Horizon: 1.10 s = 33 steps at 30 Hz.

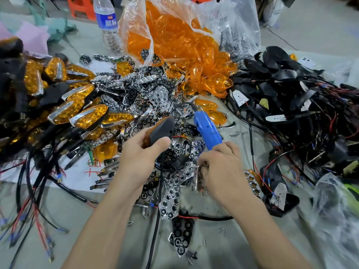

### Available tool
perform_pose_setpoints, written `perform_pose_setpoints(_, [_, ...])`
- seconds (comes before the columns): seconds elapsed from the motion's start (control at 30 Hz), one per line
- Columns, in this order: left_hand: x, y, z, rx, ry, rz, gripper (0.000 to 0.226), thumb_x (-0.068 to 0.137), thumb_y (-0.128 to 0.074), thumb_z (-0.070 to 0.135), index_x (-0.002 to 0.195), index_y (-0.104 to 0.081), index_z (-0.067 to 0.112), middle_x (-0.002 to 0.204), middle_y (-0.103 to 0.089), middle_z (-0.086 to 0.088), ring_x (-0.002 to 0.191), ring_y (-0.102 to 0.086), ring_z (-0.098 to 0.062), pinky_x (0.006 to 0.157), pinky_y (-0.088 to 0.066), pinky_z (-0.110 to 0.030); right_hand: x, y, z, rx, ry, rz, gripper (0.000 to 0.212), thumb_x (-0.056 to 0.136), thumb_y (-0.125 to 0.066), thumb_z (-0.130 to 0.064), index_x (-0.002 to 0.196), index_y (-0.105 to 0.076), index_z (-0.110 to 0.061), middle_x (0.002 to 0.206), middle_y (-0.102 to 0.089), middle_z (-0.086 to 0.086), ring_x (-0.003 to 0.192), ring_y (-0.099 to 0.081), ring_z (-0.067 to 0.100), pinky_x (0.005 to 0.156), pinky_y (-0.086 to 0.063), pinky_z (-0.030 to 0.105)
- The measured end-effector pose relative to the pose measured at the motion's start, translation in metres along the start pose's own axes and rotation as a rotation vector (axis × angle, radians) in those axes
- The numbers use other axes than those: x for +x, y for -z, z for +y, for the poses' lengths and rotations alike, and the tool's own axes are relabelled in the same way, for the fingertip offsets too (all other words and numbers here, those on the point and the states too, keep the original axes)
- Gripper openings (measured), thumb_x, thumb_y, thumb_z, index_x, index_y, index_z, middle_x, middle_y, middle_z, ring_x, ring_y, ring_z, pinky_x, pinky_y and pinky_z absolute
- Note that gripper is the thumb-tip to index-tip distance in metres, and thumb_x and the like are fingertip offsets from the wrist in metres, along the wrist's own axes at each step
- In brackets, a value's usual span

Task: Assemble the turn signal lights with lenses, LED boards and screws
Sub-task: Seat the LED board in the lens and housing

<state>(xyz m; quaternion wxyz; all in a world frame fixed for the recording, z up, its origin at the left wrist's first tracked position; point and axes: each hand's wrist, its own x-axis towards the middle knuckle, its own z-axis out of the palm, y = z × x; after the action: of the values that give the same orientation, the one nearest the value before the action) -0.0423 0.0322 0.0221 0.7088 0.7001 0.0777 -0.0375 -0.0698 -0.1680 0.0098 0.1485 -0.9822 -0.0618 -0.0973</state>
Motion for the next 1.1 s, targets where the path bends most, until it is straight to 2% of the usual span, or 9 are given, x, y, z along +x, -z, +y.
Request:
perform_pose_setpoints(0.1, [-0.003,-0.001,0.0,-0.003,-0.009,0.007,0.023,0.082,-0.077,0.035,0.097,-0.076,0.053,0.105,-0.078,0.01,0.102,-0.07,-0.013,0.09,-0.046,-0.031,-0.003,0.002,0.0,-0.08,0.019,-0.085,0.021,0.069,-0.08,-0.008,0.073,-0.072,-0.027,0.082,-0.068,-0.012,0.096,-0.057,0.021,0.114,-0.021,0.035])
perform_pose_setpoints(0.17, [-0.004,0.001,0.001,0.001,-0.011,0.003,0.028,0.089,-0.077,0.027,0.096,-0.076,0.054,0.105,-0.078,0.012,0.101,-0.07,-0.011,0.091,-0.047,-0.031,-0.006,0.005,-0.002,-0.208,-0.006,-0.125,0.017,0.071,-0.081,-0.013,0.083,-0.077,-0.024,0.124,-0.071,0.001,0.121,-0.056,0.032,0.12,-0.016,0.043])
perform_pose_setpoints(0.27, [-0.005,0.002,0.002,0.017,-0.015,-0.024,0.032,0.092,-0.077,0.023,0.096,-0.076,0.055,0.103,-0.077,0.015,0.094,-0.07,-0.003,0.088,-0.046,-0.03,-0.011,0.005,-0.002,-0.34,-0.082,-0.189,0.016,0.083,-0.078,-0.026,0.098,-0.081,-0.021,0.165,-0.035,0.016,0.153,-0.027,0.041,0.125,0.004,0.046])
perform_pose_setpoints(0.37, [-0.009,-0.001,0.003,0.038,-0.021,-0.041,0.035,0.092,-0.077,0.02,0.093,-0.076,0.055,0.096,-0.077,0.017,0.086,-0.068,0.002,0.086,-0.049,-0.03,-0.013,0.004,-0.001,-0.32,-0.067,-0.176,0.01,0.08,-0.081,-0.022,0.089,-0.082,-0.018,0.162,-0.041,0.017,0.154,-0.029,0.041,0.124,0.007,0.044])
perform_pose_setpoints(0.53, [-0.015,-0.007,0.003,0.041,-0.02,-0.061,0.028,0.089,-0.08,0.024,0.095,-0.078,0.051,0.097,-0.079,0.007,0.086,-0.07,-0.005,0.091,-0.053,-0.034,-0.016,-0.001,0.001,-0.083,-0.069,-0.028,0.018,0.069,-0.09,-0.008,0.066,-0.075,-0.016,0.138,-0.066,0.017,0.138,-0.053,0.042,0.122,-0.012,0.042])
perform_pose_setpoints(0.63, [-0.018,-0.008,0.002,0.049,-0.024,-0.037,0.029,0.088,-0.08,0.027,0.092,-0.078,0.055,0.098,-0.079,0.007,0.085,-0.071,-0.004,0.087,-0.053,-0.029,-0.015,0.001,0.004,0.066,-0.086,0.04,0.018,0.079,-0.082,-0.006,0.072,-0.071,-0.018,0.144,-0.062,0.016,0.145,-0.046,0.039,0.125,-0.006,0.036])
perform_pose_setpoints(0.87, [-0.021,-0.013,0.002,0.008,-0.002,-0.039,0.025,0.072,-0.079,0.041,0.094,-0.079,0.053,0.096,-0.08,0.008,0.091,-0.076,-0.012,0.092,-0.056,-0.033,0.0,0.003,-0.001,-0.197,0.018,-0.165,0.012,0.092,-0.07,-0.026,0.096,-0.079,-0.034,0.171,-0.023,0.011,0.16,-0.006,0.034,0.125,0.015,0.041])
perform_pose_setpoints(1.0, [-0.022,-0.015,0.001,0.023,0.002,-0.031,0.027,0.071,-0.079,0.044,0.095,-0.078,0.054,0.098,-0.08,0.01,0.095,-0.076,-0.014,0.094,-0.055,-0.034,0.006,0.001,0.003,-0.172,0.065,-0.231,0.017,0.093,-0.07,-0.023,0.084,-0.067,-0.036,0.171,-0.025,0.005,0.161,-0.001,0.028,0.126,0.015,0.041])
perform_pose_setpoints(1.1, [-0.024,-0.015,0.001,0.028,-0.008,-0.03,0.026,0.074,-0.08,0.041,0.095,-0.077,0.057,0.098,-0.08,0.012,0.094,-0.075,-0.011,0.092,-0.054,-0.033,0.008,0.003,0.005,0.11,-0.001,-0.132,0.023,0.096,-0.067,-0.019,0.079,-0.058,-0.032,0.162,-0.043,0.0,0.159,-0.016,0.019,0.126,0.011,0.029])
